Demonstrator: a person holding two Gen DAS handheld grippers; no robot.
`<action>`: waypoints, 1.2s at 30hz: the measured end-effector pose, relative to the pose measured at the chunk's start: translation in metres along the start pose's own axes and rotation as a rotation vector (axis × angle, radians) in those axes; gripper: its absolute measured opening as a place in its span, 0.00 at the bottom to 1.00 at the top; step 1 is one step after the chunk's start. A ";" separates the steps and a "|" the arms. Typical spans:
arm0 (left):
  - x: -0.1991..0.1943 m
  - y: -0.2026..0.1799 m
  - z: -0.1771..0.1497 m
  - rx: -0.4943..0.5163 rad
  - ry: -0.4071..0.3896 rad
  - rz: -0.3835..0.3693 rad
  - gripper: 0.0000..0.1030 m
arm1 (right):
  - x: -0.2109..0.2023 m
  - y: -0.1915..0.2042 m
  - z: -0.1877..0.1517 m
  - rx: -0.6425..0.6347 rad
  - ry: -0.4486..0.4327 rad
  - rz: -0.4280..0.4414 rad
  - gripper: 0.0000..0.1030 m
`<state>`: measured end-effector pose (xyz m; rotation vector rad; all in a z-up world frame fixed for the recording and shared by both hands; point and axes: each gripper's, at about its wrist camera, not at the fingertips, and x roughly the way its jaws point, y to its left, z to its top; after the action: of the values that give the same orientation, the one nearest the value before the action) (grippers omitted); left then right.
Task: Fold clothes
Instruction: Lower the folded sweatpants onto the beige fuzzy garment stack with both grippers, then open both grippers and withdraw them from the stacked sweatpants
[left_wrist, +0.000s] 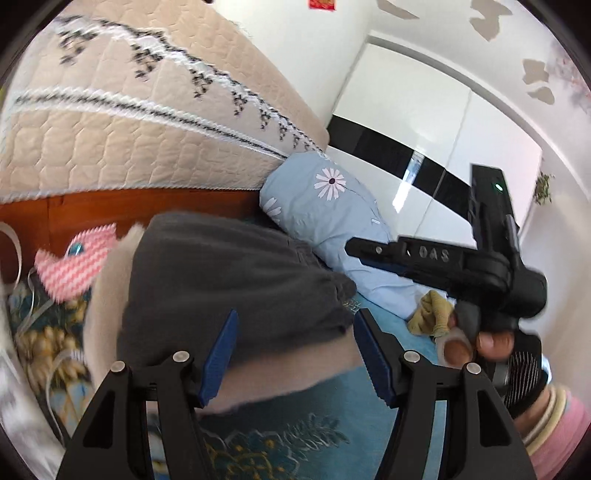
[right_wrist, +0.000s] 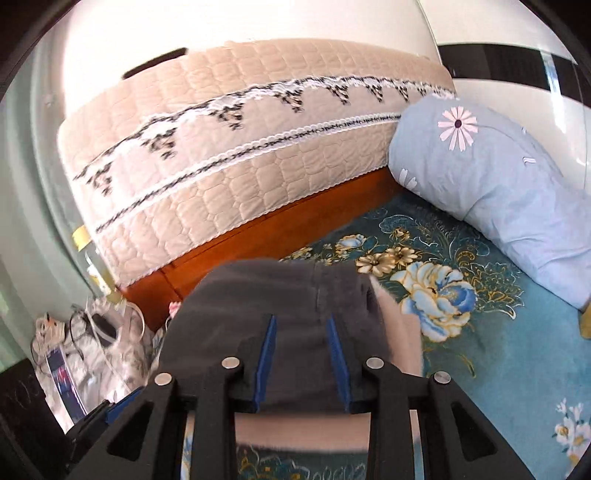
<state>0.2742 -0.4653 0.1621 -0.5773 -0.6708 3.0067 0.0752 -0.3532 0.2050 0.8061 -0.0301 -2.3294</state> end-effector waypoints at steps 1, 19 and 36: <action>-0.002 0.002 -0.008 -0.014 -0.006 0.012 0.65 | -0.003 0.002 -0.011 -0.006 -0.012 -0.002 0.37; 0.025 0.044 -0.059 0.003 -0.038 0.240 0.82 | 0.054 0.012 -0.119 0.049 -0.208 -0.052 0.64; 0.029 0.049 -0.067 -0.091 -0.009 0.301 0.86 | 0.047 0.015 -0.128 -0.022 -0.118 -0.179 0.77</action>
<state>0.2743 -0.4803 0.0753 -0.7307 -0.7911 3.2686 0.1274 -0.3694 0.0786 0.6836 0.0175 -2.5391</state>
